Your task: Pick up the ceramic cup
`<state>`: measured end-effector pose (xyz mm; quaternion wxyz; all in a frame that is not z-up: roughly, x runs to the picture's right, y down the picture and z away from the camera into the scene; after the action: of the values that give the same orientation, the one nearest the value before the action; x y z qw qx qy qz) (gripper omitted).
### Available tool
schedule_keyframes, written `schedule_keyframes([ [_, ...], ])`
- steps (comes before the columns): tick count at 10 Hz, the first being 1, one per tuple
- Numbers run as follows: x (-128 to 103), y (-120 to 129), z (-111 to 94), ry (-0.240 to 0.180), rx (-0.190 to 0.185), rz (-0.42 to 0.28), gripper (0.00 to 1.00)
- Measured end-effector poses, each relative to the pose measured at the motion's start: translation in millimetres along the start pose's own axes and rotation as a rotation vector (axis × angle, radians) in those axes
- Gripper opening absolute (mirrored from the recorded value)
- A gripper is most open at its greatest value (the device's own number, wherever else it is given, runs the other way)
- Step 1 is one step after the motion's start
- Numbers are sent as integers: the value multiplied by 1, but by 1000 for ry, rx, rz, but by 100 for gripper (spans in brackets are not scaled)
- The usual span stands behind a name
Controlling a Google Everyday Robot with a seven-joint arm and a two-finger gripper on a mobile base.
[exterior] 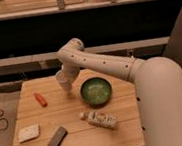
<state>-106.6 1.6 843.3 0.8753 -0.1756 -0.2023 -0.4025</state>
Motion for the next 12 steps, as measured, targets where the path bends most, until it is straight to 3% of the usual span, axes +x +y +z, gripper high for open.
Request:
schedule_keyframes([
  [12,-9,-8,-29,-15,-2,-5,0],
])
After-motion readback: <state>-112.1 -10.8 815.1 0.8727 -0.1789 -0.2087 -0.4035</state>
